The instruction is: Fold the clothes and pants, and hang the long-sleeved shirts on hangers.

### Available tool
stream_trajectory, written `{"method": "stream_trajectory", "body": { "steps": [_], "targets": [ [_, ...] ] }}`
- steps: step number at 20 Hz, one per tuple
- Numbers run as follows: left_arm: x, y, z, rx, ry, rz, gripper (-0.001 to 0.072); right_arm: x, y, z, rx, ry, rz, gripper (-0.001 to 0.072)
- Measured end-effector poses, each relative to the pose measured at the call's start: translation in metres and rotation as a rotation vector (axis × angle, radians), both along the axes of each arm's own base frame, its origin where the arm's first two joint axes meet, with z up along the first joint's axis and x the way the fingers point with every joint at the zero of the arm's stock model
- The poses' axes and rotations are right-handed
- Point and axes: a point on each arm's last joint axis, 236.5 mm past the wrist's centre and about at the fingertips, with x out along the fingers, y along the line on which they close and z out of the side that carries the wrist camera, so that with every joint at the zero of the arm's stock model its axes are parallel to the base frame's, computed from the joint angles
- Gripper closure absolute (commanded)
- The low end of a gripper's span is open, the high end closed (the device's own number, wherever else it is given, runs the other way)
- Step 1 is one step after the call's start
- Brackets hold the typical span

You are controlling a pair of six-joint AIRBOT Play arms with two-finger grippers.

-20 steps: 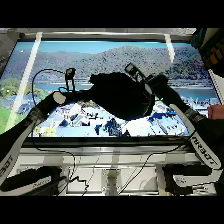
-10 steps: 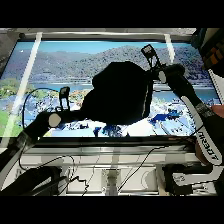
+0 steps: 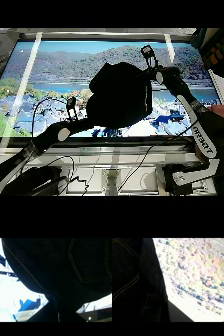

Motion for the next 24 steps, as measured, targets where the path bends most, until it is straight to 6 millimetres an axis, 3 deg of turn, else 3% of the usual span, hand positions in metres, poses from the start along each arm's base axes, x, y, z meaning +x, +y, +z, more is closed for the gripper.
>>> {"method": "stream_trajectory", "body": {
  "steps": [1,3,4,6,8,9,13,15,16,17,18,22,24],
  "targets": [
    [0.001,-0.002,-0.001,-0.005,-0.003,0.005,0.0578,0.0,0.0,-0.001,0.0,0.0,0.001,0.0292],
    [0.002,-0.003,-0.004,-0.008,-0.005,0.01,0.0071,-0.001,-0.001,-0.002,-0.003,0.009,-0.001,0.0254],
    [0.002,-0.004,-0.004,-0.011,-0.006,0.013,-0.0013,-0.004,-0.003,-0.002,-0.013,0.019,-0.002,0.0258],
    [0.003,-0.003,-0.005,-0.009,-0.005,0.018,-0.0013,-0.008,-0.013,0.003,-0.049,0.03,-0.009,0.0263],
    [0.004,0.008,-0.005,0.015,0.001,0.022,-0.0001,-0.014,-0.034,0.013,-0.082,0.056,-0.042,0.0466],
    [0.005,0.018,-0.004,0.032,0.01,0.032,-0.0002,-0.018,-0.05,0.018,-0.098,0.073,-0.07,0.0466],
    [0.012,0.091,0.007,0.123,0.046,0.136,0.0001,-0.059,-0.126,0.024,-0.106,0.234,-0.198,0.0465],
    [0.016,0.135,0.016,0.165,0.048,0.206,0.0003,-0.091,-0.145,0.012,-0.004,0.373,-0.248,0.0453],
    [0.016,0.152,0.018,0.174,0.053,0.23,0.0002,-0.109,-0.144,0.003,0.078,0.452,-0.257,0.0391],
    [0.013,0.165,0.018,0.172,0.07,0.239,0.0003,-0.125,-0.141,-0.006,0.153,0.524,-0.26,0.0247],
    [0.01,0.171,0.019,0.156,0.084,0.235,0.0003,-0.141,-0.134,-0.014,0.234,0.591,-0.258,0.0197],
    [0.007,0.167,0.025,0.038,0.092,0.167,0.0003,-0.191,-0.097,-0.048,0.438,0.801,-0.232,0.0082],
    [0.008,0.162,0.026,0.0,0.09,0.142,0.0003,-0.209,-0.079,-0.065,0.49,0.866,-0.22,0.0082]
  ]
}}
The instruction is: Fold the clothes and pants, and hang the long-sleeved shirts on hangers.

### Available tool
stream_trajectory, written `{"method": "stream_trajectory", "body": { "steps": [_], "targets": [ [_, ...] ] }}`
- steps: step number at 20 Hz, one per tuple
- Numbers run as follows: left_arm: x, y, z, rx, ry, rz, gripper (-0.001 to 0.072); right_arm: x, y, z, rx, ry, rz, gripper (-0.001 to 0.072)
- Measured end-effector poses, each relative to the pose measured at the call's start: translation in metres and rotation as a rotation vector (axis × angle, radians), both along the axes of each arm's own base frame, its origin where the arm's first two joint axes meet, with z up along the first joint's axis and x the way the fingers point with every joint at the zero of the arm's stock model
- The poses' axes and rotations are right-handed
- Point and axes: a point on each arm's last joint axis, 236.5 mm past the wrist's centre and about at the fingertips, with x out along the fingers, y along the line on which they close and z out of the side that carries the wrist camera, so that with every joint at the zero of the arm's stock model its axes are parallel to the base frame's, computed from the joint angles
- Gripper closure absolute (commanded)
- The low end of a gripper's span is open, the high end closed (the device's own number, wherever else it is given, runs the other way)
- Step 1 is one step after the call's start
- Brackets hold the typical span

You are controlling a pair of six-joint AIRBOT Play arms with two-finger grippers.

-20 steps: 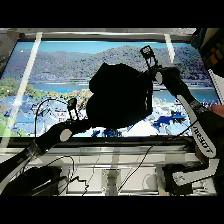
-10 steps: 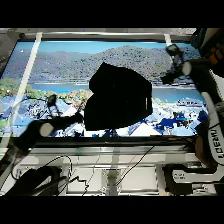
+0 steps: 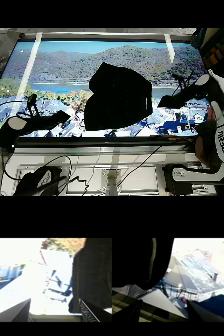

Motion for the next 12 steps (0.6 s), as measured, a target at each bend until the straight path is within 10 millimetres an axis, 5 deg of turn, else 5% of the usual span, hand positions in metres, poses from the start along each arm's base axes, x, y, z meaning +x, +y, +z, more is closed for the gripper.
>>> {"method": "stream_trajectory", "body": {
  "steps": [8,12],
  "targets": [
    [0.001,-0.007,-0.006,-0.056,0.021,-0.032,0.0003,-0.004,0.064,-0.043,0.151,0.032,-0.061,0.0097],
    [-0.001,-0.008,-0.008,-0.059,0.027,-0.038,0.0003,0.011,0.076,-0.052,0.175,0.001,-0.117,0.0298]
  ]
}}
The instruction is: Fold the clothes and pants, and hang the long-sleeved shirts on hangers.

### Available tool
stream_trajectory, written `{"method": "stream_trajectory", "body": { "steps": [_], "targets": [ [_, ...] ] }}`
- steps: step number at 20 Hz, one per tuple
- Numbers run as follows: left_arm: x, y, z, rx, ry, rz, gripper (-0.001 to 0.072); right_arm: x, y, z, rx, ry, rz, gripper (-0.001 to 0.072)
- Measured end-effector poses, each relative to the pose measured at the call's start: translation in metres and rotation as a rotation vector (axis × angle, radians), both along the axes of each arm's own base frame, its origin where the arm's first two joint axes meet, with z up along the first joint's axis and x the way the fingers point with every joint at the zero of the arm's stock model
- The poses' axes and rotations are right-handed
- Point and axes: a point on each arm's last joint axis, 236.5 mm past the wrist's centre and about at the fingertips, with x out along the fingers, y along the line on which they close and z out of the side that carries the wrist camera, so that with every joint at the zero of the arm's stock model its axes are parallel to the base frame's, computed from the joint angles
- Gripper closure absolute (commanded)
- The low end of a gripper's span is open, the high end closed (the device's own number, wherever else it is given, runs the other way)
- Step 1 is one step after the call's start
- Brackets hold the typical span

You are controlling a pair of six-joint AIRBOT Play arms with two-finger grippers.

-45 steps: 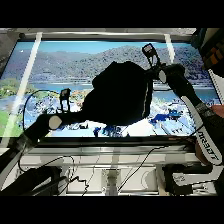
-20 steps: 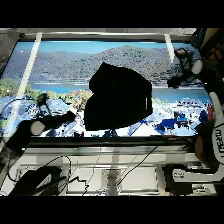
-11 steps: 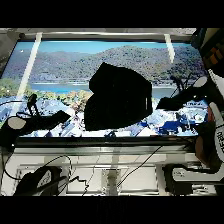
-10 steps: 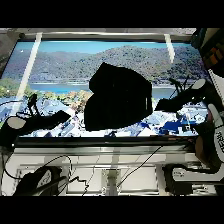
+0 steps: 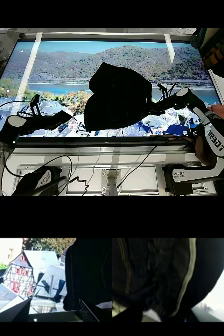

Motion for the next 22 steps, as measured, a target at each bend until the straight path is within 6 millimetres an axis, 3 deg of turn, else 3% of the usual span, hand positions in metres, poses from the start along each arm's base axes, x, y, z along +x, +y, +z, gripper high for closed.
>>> {"method": "stream_trajectory", "body": {
  "steps": [4,9,15,19,22],
  "targets": [
    [-0.006,-0.004,-0.002,0.004,0.006,-0.045,0.004,0.006,0.003,-0.002,0.006,-0.012,-0.025,0.0674],
    [-0.025,-0.018,-0.017,-0.014,0.068,-0.122,0.0038,0.011,0.003,-0.003,0.005,-0.022,-0.04,0.0677],
    [-0.046,-0.074,-0.04,-0.12,0.135,-0.289,0.0039,0.011,0.004,-0.003,0.005,-0.025,-0.043,0.0677],
    [-0.048,-0.098,-0.065,-0.13,0.161,-0.339,0.006,0.011,0.004,-0.003,0.007,-0.022,-0.042,0.0677],
    [-0.049,-0.116,-0.071,-0.151,0.144,-0.379,0.006,0.01,0.004,-0.003,0.009,-0.019,-0.039,0.0677]
  ]
}}
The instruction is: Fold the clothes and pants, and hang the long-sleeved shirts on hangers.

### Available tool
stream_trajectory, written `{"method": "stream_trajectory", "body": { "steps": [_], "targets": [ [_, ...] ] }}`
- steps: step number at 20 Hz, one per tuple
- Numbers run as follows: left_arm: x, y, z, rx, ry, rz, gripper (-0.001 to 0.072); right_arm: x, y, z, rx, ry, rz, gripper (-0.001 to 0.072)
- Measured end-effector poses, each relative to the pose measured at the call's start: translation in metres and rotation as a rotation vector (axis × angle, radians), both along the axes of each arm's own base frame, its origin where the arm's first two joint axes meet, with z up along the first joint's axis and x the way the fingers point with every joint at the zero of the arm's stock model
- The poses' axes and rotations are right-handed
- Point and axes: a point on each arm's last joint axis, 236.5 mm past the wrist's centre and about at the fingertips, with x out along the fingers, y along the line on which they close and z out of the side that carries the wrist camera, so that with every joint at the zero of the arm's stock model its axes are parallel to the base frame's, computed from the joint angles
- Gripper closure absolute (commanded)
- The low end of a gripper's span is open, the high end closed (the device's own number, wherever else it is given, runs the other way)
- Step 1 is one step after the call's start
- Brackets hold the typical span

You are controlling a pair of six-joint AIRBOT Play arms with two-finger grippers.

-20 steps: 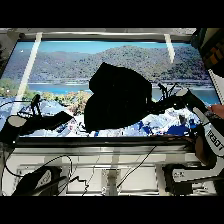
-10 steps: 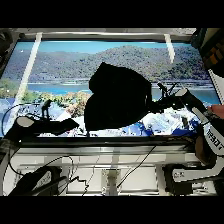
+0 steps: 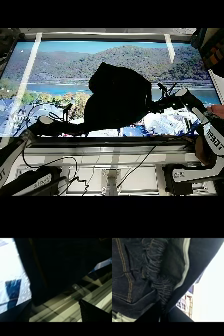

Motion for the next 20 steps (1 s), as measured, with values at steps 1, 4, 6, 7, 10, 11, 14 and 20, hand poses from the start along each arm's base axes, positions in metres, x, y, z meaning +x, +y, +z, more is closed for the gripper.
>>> {"method": "stream_trajectory", "body": {
  "steps": [1,4,6,7,10,11,14,20],
  "targets": [
    [0.002,-0.003,-0.002,0.001,-0.017,-0.005,0.0061,0.0,0.0,0.0,0.001,0.001,0.001,0.0677],
    [0.017,-0.003,-0.011,0.05,-0.09,0.009,0.0306,-0.003,0.001,0.0,0.006,0.01,0.007,0.0677],
    [0.025,0.0,-0.015,0.077,-0.125,0.021,0.0361,-0.004,0.002,0.001,0.009,0.014,0.011,0.0677],
    [0.027,0.001,-0.016,0.085,-0.138,0.022,0.0367,-0.005,0.002,0.001,0.01,0.016,0.012,0.0677],
    [0.035,0.004,-0.018,0.115,-0.18,0.02,0.0698,-0.006,0.003,0.001,0.013,0.02,0.015,0.0678],
    [0.037,0.004,-0.017,0.119,-0.189,0.015,0.0699,-0.007,0.003,0.002,0.014,0.021,0.02,0.0678],
    [0.055,-0.001,0.002,0.104,-0.253,0.014,0.07,-0.005,0.003,0.015,0.008,-0.042,0.067,0.0678],
    [0.137,-0.019,0.177,0.01,-0.725,0.02,0.0701,0.012,0.009,0.12,0.003,-0.341,0.106,0.0677]
  ]
}}
